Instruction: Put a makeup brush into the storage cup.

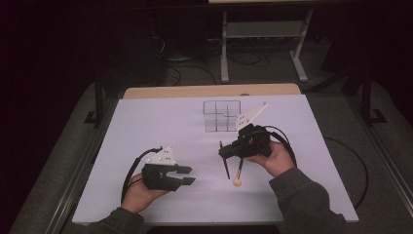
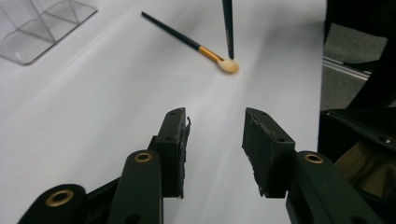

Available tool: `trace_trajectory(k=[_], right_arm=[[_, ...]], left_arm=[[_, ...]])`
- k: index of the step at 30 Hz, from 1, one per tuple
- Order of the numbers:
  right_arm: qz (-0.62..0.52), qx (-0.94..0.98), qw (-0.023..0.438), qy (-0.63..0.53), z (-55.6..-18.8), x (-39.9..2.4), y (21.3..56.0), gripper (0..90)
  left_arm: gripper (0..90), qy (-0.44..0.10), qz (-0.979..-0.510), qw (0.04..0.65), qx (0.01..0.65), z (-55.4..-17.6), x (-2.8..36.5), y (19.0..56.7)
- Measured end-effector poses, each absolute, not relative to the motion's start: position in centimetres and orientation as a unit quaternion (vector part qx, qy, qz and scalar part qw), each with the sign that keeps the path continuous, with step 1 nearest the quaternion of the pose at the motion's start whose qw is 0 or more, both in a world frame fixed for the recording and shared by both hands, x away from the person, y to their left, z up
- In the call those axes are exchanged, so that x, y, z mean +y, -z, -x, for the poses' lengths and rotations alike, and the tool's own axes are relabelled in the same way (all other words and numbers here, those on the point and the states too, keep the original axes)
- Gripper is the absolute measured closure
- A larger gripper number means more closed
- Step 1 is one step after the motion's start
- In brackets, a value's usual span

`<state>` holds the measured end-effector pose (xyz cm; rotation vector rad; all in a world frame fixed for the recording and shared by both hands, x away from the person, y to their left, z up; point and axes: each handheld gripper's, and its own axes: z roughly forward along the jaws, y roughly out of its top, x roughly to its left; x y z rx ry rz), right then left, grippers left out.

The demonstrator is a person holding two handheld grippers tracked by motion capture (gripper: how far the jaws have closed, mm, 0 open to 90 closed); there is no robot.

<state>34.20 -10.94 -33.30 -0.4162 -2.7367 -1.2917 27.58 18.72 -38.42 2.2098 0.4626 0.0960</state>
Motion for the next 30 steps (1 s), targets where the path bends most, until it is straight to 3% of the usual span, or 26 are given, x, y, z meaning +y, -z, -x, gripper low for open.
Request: trace_trajectory(k=[30], right_arm=[[0.15, -0.904, 0.026, 0.399, -37.6, -10.5, 31.0, 82.7]], left_arm=[[49.0, -0.067, -0.872, 0.426, 0.231, -27.6, 22.0, 39.3]])
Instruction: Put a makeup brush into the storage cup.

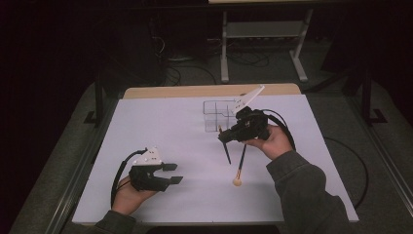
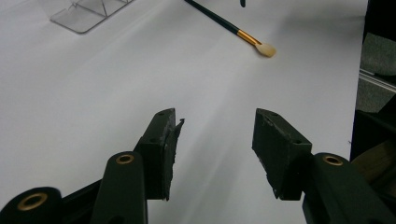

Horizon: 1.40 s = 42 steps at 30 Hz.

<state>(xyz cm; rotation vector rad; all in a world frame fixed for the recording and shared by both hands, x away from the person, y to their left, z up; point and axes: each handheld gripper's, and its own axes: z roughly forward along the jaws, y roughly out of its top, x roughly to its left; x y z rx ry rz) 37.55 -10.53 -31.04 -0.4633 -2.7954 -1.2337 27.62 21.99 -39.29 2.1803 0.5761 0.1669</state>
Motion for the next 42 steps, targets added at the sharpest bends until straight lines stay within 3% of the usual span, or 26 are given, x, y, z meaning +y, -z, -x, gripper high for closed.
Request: trace_trajectory(k=[42], right_arm=[[0.153, -0.912, -0.008, 0.38, -45.3, -7.1, 27.2, 82.7]], left_arm=[[44.5, -0.085, -0.87, 0.424, 0.236, -27.0, 23.2, 39.0]])
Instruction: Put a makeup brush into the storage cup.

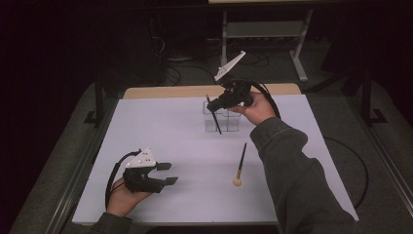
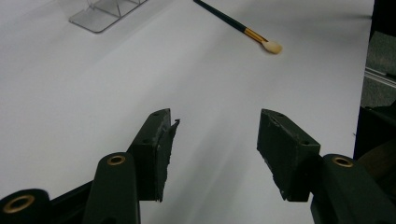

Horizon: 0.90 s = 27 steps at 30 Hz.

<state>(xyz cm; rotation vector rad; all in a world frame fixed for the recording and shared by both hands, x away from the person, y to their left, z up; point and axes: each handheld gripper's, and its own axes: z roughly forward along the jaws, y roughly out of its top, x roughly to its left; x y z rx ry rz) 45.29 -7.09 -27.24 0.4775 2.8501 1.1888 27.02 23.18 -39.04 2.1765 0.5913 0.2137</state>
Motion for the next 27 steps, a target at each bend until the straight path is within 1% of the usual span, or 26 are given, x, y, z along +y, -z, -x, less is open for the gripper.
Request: trace_trajectory(k=[21, 27], right_arm=[[-0.164, 0.909, 0.026, -0.382, -48.7, -5.3, 25.6, 82.7], [-0.174, 0.906, 0.037, -0.383, -49.5, -5.1, 25.4, 82.7]], left_arm=[[43.7, -0.088, -0.868, 0.427, 0.237, -27.0, 23.6, 38.8], [42.6, -0.086, -0.868, 0.43, 0.235, -27.1, 23.7, 38.7]])
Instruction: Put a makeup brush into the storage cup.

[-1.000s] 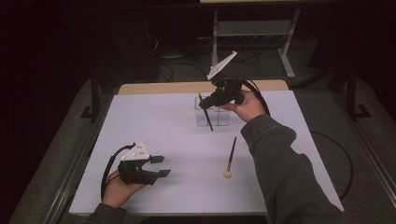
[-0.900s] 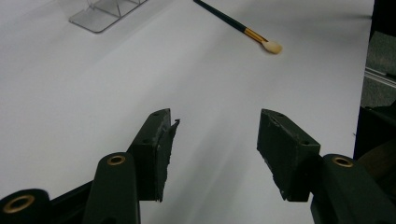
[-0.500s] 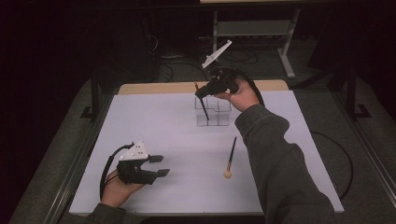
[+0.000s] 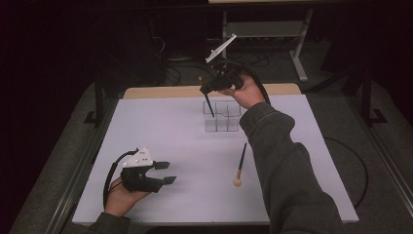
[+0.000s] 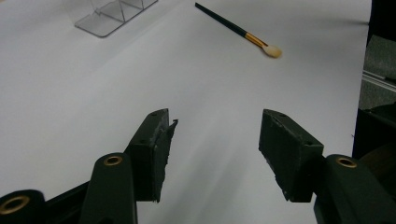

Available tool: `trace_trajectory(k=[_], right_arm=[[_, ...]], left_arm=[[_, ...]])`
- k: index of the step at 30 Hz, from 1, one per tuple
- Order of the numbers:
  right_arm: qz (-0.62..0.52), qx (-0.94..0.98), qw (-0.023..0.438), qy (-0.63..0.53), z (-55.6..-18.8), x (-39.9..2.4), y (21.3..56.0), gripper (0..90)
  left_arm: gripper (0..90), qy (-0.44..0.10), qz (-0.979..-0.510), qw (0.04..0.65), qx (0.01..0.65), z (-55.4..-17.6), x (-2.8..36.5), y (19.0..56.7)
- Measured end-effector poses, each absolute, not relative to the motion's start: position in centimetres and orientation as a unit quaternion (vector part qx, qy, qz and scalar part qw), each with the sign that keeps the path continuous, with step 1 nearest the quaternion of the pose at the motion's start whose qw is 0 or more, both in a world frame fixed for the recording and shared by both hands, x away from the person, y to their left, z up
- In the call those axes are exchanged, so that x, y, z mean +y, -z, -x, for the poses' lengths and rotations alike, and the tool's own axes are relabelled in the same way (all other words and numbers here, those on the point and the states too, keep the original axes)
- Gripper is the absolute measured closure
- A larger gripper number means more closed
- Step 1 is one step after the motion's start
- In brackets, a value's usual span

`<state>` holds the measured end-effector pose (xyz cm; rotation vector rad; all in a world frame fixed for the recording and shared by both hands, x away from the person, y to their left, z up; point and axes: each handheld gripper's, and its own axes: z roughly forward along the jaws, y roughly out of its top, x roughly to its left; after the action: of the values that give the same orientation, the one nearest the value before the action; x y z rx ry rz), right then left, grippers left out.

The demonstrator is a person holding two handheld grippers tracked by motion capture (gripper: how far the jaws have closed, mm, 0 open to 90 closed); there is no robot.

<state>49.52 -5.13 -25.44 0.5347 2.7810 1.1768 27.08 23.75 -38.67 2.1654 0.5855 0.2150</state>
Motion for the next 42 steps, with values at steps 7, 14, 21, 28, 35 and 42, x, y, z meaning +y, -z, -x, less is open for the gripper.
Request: trace_trajectory(k=[7, 14, 21, 28, 35, 42], right_arm=[[-0.177, 0.906, 0.045, -0.381, -50.3, -4.7, 25.4, 82.7], [-0.188, 0.904, 0.052, -0.38, -51.1, -4.5, 25.3, 82.7], [-0.197, 0.903, 0.057, -0.376, -51.6, -4.7, 25.4, 82.6], [-0.205, 0.902, 0.059, -0.376, -52.0, -5.0, 25.7, 82.7], [-0.208, 0.9, 0.061, -0.378, -52.0, -5.0, 25.9, 82.6], [-0.212, 0.899, 0.062, -0.377, -52.1, -5.1, 26.1, 82.6]], left_arm=[[42.6, -0.085, -0.867, 0.432, 0.234, -27.1, 23.6, 38.7], [41.6, -0.083, -0.866, 0.433, 0.237, -27.1, 23.7, 38.7], [41.6, -0.084, -0.866, 0.432, 0.236, -27.0, 23.7, 38.7], [41.4, -0.085, -0.867, 0.432, 0.232, -27.0, 23.7, 38.6], [40.3, -0.084, -0.864, 0.437, 0.233, -26.9, 23.8, 38.4], [40.9, -0.083, -0.865, 0.435, 0.234, -26.9, 23.8, 38.5]])
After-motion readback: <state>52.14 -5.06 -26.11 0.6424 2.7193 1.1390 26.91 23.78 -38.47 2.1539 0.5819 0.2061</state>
